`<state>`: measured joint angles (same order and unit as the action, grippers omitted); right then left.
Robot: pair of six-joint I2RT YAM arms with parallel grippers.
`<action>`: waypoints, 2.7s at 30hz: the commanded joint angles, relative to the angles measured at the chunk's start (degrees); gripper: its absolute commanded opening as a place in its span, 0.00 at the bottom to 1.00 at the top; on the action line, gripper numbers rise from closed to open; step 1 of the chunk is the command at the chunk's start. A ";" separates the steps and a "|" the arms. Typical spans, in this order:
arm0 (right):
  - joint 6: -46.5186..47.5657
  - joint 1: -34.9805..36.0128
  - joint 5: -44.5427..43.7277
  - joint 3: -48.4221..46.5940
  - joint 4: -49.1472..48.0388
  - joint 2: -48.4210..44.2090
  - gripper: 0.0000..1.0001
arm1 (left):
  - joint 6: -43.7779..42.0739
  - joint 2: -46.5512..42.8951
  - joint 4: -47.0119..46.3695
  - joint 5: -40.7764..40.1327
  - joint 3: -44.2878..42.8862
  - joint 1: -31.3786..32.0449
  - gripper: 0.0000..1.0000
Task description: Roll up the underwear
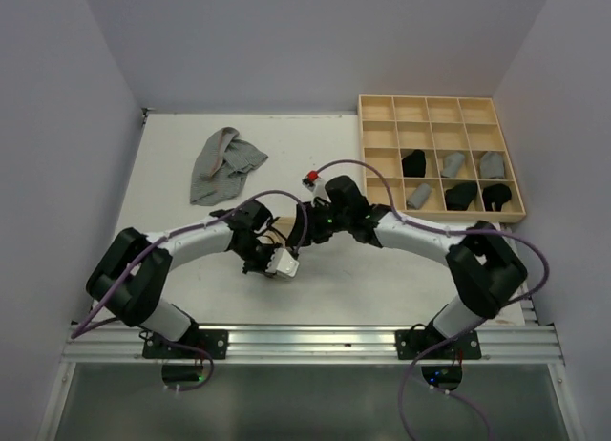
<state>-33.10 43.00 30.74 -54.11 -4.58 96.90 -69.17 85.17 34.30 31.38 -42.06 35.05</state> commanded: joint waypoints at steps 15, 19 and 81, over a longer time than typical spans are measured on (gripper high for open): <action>9.98 -2.05 -14.50 13.67 26.46 -46.17 0.49 | 4.90 33.83 24.77 11.78 -25.52 -8.42 0.08; 15.59 -0.91 -13.25 11.66 32.07 -49.70 0.47 | 6.68 35.33 23.18 12.30 -25.70 -8.42 0.10; 27.23 20.55 -9.49 2.60 0.28 10.49 0.00 | -7.64 27.61 41.02 20.47 -44.69 -30.09 0.50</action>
<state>1.58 64.60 15.03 -52.42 -7.22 103.26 -72.05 119.22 78.54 49.65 -84.75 12.10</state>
